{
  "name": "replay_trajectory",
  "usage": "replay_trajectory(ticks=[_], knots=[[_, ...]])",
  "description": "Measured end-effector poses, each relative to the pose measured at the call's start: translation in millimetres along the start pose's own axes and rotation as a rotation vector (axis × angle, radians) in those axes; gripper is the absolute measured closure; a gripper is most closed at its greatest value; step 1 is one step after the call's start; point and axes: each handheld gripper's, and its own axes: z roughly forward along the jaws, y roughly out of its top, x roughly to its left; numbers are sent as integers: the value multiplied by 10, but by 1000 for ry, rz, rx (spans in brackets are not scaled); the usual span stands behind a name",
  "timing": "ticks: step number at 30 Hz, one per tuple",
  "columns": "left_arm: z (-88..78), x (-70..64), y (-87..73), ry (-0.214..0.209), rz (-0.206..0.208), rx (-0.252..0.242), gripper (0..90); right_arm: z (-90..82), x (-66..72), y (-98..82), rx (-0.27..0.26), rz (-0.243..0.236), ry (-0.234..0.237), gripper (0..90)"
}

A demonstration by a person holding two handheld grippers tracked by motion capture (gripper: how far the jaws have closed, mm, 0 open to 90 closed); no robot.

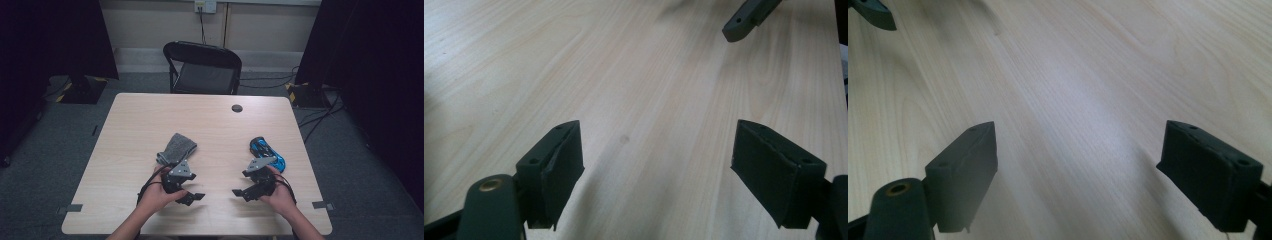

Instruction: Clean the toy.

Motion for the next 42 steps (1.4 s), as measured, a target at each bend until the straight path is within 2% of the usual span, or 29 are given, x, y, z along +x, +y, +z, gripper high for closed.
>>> replay_trajectory(ticks=[2,7,9,20,26,37,42], knots=[[0,-17,-25,-7,-2,-2,204,-7,-1,-26,2,-1,-2,148],[6,-51,-73,-1,24,16,201,-7,7,-90,10,-1,-4,148],[5,-57,-84,-1,16,18,201,-7,7,-100,12,-7,-6,149],[-2,-104,-147,7,30,25,201,9,40,-170,12,-25,-12,149],[11,-146,-159,-8,34,32,203,21,62,-193,14,-36,-15,147],[55,-175,-206,-1,42,39,202,39,110,-224,2,-91,-35,138],[64,-191,-217,3,46,39,196,42,118,-246,-13,-93,-35,132]])
